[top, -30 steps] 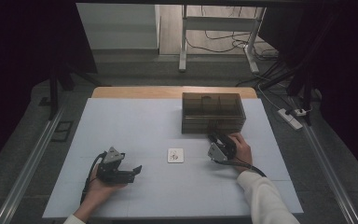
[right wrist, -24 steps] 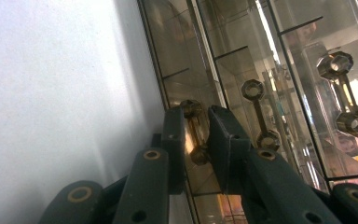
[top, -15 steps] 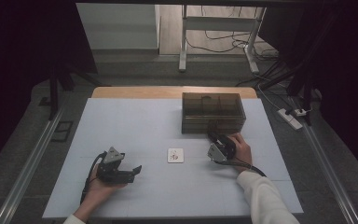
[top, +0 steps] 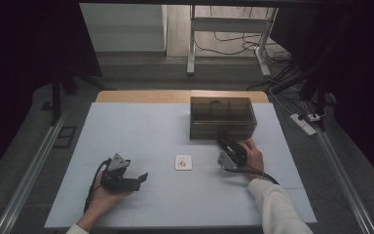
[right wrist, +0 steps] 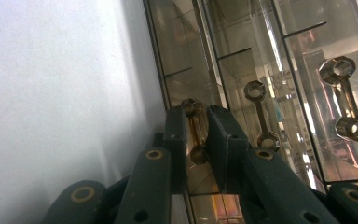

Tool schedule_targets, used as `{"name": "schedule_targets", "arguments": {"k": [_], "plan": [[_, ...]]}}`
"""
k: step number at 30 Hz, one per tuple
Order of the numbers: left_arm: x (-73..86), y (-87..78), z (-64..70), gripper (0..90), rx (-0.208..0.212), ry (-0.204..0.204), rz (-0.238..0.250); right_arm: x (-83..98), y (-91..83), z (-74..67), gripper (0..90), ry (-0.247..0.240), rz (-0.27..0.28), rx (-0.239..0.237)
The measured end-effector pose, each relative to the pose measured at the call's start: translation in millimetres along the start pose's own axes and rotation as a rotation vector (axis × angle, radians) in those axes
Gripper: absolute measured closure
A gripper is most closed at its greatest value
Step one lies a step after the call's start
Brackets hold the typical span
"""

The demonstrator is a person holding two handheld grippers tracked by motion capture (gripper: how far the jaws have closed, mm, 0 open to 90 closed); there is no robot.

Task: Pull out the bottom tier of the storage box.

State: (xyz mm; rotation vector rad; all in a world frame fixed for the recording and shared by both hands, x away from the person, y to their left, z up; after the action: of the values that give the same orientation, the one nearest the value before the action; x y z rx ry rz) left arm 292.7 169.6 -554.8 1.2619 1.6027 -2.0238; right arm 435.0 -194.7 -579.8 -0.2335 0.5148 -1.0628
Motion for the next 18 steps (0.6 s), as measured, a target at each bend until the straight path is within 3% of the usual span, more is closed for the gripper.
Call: {"name": "schedule_targets", "arguments": {"k": [18], "plan": [[0.0,-2.1,-1.8,13.7,-0.007,-0.004,0.012,0.1,0.5,-1.2,77.3,-0.027,-0.004,0.013]]}}
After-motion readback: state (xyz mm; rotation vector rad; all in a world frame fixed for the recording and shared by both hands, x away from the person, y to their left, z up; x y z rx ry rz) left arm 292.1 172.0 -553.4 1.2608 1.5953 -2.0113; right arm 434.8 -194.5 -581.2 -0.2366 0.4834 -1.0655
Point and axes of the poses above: each handheld gripper's, and its own axes: y roughly forward along the jaws, x roughly out of its underside, z roughly to its right, the point moved 4 cm from there along y, roughly forward along the jaws, and after that the axes turned 8 degrees about -x, right-handed, at the moved point
